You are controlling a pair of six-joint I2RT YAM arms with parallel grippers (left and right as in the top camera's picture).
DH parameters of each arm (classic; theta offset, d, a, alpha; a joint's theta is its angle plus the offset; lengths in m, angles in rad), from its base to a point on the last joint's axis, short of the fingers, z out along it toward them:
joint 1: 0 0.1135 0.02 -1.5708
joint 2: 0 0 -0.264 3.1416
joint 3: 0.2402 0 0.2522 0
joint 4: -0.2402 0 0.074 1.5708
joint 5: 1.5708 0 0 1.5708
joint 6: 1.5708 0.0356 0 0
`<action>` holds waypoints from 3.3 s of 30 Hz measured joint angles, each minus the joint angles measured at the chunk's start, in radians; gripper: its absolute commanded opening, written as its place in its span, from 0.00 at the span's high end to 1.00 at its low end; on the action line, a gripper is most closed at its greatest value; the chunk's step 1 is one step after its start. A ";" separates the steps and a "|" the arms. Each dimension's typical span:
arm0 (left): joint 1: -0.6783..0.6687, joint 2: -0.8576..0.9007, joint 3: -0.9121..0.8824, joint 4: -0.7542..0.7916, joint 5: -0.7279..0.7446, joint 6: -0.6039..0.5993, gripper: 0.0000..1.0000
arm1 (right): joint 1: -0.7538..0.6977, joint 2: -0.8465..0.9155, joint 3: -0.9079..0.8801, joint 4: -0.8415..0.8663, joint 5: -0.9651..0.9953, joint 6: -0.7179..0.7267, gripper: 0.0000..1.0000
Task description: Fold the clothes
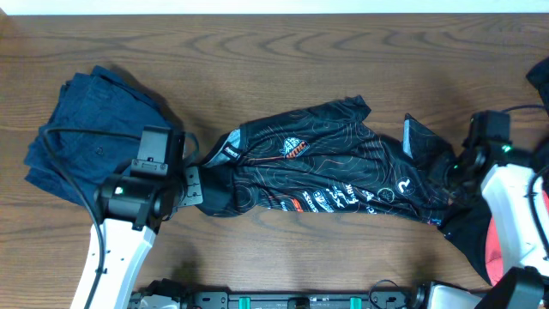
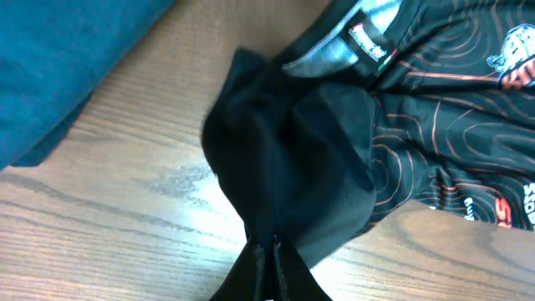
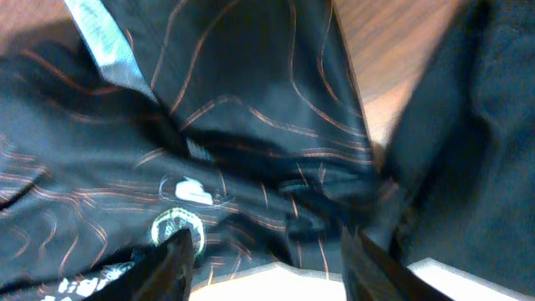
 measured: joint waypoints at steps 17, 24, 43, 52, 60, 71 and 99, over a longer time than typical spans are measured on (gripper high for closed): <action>0.000 0.019 0.000 0.079 0.000 0.000 0.94 | 0.000 0.096 -0.173 0.272 -0.048 -0.001 0.99; 0.000 0.019 -0.005 0.567 -0.001 0.033 0.94 | -0.018 0.103 0.185 0.318 -0.080 0.004 0.99; 0.105 0.009 0.099 0.887 0.069 0.071 0.94 | -0.077 0.098 0.762 0.024 0.117 0.001 0.99; 0.104 -0.009 0.100 0.100 0.213 0.062 0.94 | -0.080 0.097 0.713 -0.464 0.331 -0.001 0.86; 0.104 0.000 0.100 -0.140 0.235 0.060 0.93 | -0.082 0.098 0.491 -0.504 0.371 -0.031 0.59; 0.104 0.003 0.100 -0.150 0.235 0.060 0.93 | -0.082 0.098 0.351 -0.437 0.257 -0.040 0.57; 0.104 0.027 0.100 -0.142 0.235 0.060 0.93 | -0.044 0.137 -0.064 0.283 0.035 -0.058 0.52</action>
